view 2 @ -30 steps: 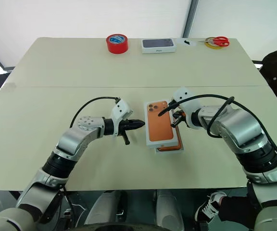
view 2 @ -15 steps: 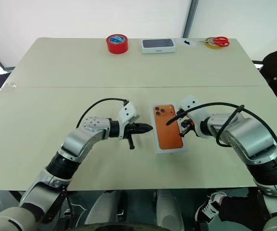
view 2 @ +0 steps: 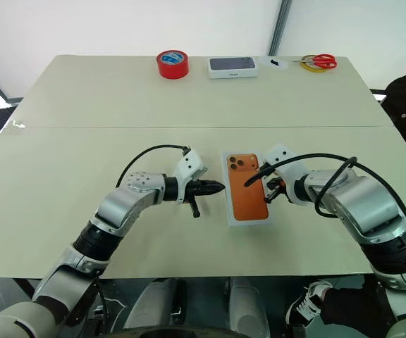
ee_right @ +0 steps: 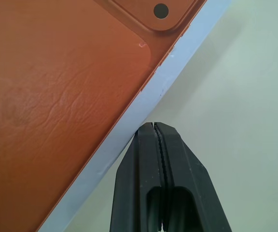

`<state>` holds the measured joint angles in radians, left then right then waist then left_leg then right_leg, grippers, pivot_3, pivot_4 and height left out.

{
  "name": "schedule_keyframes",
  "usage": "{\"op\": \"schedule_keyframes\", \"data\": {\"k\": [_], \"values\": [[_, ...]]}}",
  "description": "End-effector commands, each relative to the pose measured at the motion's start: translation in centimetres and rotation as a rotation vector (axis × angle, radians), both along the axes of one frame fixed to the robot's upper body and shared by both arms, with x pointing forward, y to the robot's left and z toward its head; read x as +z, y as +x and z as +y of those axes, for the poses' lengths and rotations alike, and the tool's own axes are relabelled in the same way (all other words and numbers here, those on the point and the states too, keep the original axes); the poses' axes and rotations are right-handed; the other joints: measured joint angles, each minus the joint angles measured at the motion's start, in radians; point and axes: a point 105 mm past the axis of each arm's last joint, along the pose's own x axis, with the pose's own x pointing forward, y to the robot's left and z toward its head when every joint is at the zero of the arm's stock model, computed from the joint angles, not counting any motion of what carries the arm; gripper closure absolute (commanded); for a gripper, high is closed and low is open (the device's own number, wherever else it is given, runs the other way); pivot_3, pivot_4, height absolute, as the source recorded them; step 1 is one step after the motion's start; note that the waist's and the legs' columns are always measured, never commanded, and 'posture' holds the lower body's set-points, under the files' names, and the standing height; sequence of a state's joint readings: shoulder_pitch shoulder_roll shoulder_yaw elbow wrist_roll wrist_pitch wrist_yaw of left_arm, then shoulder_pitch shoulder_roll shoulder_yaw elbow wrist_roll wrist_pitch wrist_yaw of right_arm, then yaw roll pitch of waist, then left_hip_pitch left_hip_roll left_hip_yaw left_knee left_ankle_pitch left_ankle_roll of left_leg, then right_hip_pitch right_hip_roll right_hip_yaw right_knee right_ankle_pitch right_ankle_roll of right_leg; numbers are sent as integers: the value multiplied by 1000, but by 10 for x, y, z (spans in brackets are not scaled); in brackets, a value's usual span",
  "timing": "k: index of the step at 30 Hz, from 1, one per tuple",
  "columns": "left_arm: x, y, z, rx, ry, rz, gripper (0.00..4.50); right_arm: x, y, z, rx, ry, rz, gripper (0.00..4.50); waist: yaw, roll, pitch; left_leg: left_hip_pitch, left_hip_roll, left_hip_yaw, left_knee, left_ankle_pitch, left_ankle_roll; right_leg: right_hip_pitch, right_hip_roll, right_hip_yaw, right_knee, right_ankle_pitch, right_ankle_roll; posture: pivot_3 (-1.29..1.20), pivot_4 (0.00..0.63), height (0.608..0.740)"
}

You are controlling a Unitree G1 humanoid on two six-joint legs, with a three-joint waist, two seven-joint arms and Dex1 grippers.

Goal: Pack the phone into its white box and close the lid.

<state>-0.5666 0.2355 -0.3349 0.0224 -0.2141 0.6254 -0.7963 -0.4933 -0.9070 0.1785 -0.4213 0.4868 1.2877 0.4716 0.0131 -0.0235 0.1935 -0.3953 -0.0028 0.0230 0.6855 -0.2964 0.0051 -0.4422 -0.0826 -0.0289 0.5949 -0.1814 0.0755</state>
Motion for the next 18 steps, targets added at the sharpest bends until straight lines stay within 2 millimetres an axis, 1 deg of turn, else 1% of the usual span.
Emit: {"op": "schedule_keyframes", "data": {"k": [1,8,11,13,16,18], "values": [[19,10,2,34,-56,-42,4500,20,3,4,28,15,-91,4477,0,0,0,0,0,0,0,0,0,0,0,0,0,0,1,0,150,732],[38,18,7,65,-124,-62,4500,32,3,-4,21,-10,-137,4477,0,0,0,0,0,0,0,0,0,0,0,0,0,0,1,0,150,732],[51,23,4,72,-163,-79,4500,39,2,-10,19,-17,-158,4477,1,0,0,0,0,0,0,0,0,0,0,0,0,0,1,0,150,732],[53,28,1,79,-166,-83,4500,45,0,-11,33,0,-168,4477,3,0,0,0,0,0,0,0,0,0,0,0,0,0,1,0,150,732],[53,37,-10,87,-149,-94,4500,52,-13,-3,114,58,-158,4477,3,0,0,0,-1,0,0,0,0,1,0,0,0,1,1,0,150,732],[47,41,-18,87,-112,-95,4500,49,-22,2,158,72,-132,4477,2,0,0,0,-1,0,0,0,0,1,0,0,0,1,1,0,150,732]]}}
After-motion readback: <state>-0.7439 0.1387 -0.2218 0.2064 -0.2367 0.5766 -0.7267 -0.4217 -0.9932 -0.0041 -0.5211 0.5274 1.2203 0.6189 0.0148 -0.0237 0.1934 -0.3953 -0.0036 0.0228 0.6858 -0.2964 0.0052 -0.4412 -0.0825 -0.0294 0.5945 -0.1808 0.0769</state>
